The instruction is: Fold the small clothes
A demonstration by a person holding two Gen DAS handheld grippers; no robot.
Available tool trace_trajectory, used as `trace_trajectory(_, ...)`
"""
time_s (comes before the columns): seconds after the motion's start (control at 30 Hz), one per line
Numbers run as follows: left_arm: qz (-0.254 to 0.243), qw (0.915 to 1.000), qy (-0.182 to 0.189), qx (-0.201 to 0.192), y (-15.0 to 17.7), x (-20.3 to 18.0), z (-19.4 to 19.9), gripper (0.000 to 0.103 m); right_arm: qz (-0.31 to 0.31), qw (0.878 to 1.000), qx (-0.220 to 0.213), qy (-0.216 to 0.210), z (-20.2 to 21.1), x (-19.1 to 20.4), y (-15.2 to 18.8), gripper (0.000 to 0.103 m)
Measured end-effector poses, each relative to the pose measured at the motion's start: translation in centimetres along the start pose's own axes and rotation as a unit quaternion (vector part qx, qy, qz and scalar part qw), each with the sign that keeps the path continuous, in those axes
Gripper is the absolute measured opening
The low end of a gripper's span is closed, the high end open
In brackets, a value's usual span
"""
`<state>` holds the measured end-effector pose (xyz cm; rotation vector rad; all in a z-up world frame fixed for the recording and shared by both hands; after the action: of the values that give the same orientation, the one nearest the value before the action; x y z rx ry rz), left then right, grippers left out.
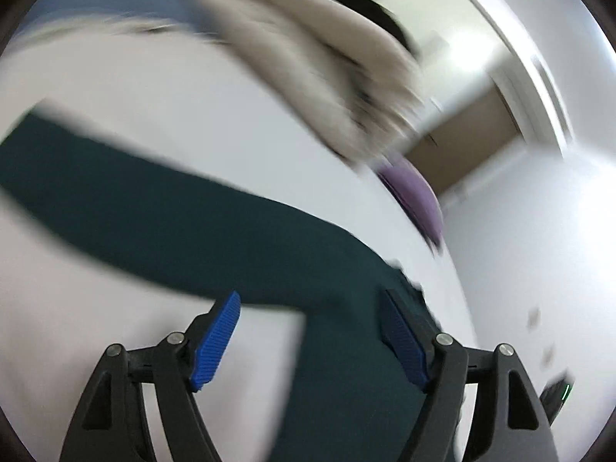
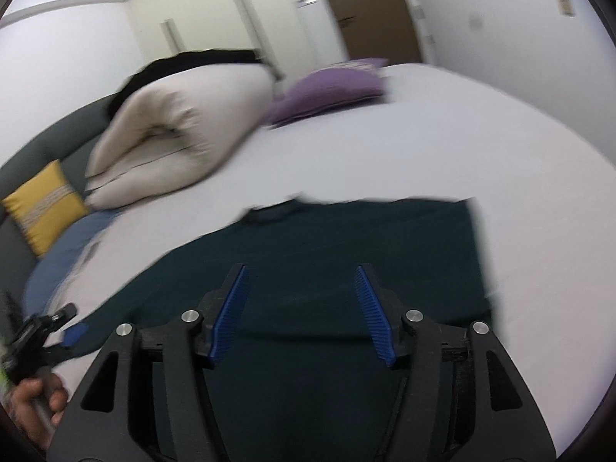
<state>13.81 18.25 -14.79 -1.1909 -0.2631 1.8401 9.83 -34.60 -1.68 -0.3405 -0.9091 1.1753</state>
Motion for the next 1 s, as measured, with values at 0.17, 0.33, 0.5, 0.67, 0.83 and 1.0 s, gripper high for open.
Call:
trace_trajectory(0.17,0.190,0.9801,-0.028,-0.052,-0.2,11.7,5.3,0.078,-0.001,0.998,0.047,-0.052,-0.5,6.1,4.9,0.056)
trace_trajectory(0.33,0.249,0.9635,-0.044,-0.089,-1.4,15.6,5.8,0.078,0.005,0.995,0.072,-0.064,-0.5,9.6,8.4,0.056)
trace_trajectory(0.5,0.313,0.9437,-0.022,-0.105,-3.4,18.8,2.6,0.023,0.001,0.995,0.070,-0.071,0.2,10.8,9.1,0.056)
trace_trajectory(0.67,0.270,0.9579,-0.032,-0.092,-5.4,17.3,2.4,0.008,-0.017,0.995,0.062,-0.070,0.3,9.1,7.9,0.056)
trace_trajectory(0.83,0.067,0.9961,-0.025,-0.052,-7.8,4.5,0.6,0.008,-0.050,0.995,0.061,-0.059,-0.4,5.4,6.9,0.056)
trace_trajectory(1.0,-0.178,0.9840,-0.015,0.004,-3.5,-12.3,-5.0,0.009,-0.081,0.994,0.049,-0.047,0.2,1.3,6.2,0.056)
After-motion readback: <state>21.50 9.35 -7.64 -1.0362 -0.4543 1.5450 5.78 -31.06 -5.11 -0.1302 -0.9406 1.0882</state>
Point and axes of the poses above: each gripper's, at about its wrist camera, not at the fingertips, and z roughly against the way its jaws point, x to its left, y to its underside, the point moved 8 cm from there along -z, roughly the way its jaws point, and after that the axes turned 12 degrees about -z, right-handed, at the moved point
